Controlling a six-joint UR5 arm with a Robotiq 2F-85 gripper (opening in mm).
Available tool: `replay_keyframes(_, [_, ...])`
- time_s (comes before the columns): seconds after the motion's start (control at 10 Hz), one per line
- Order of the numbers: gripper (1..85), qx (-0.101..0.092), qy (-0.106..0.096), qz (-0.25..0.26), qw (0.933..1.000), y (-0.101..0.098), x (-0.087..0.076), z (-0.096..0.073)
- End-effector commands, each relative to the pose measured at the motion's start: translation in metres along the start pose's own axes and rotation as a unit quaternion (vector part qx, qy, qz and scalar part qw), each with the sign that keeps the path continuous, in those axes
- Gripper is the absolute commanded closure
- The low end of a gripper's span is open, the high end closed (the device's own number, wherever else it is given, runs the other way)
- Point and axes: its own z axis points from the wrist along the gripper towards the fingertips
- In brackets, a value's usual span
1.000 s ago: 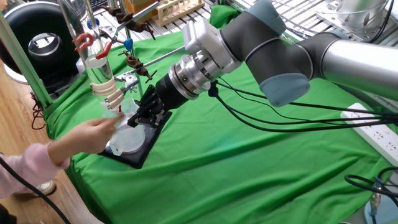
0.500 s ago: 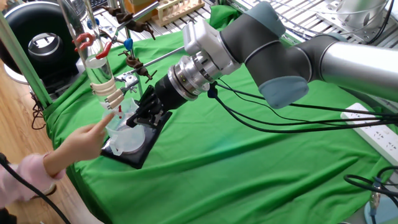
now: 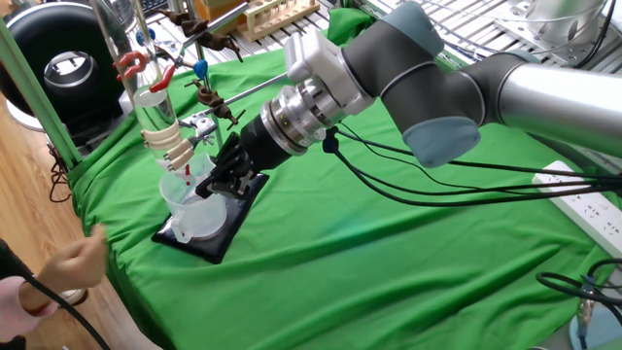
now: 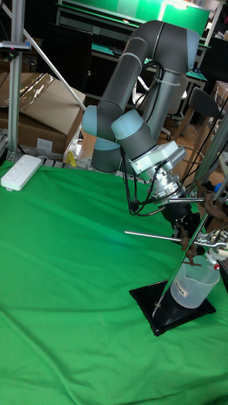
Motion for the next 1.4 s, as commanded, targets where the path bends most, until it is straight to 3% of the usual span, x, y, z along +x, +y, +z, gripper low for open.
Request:
replay_keyframes(0.0, [84.3, -0.002, -0.006, 0.007, 1.0, -0.004, -0.006, -0.004])
replay_keyframes(0.4, [84.3, -0.005, 0.001, 0.025, 0.9997, -0.011, -0.003, -0.015])
replay_keyframes(1.0, [84.3, -0.011, -0.011, 0.06, 0.9981, -0.004, -0.003, -0.022])
replay_keyframes(1.3, [84.3, -0.012, -0.024, 0.082, 0.9963, -0.003, -0.01, -0.024])
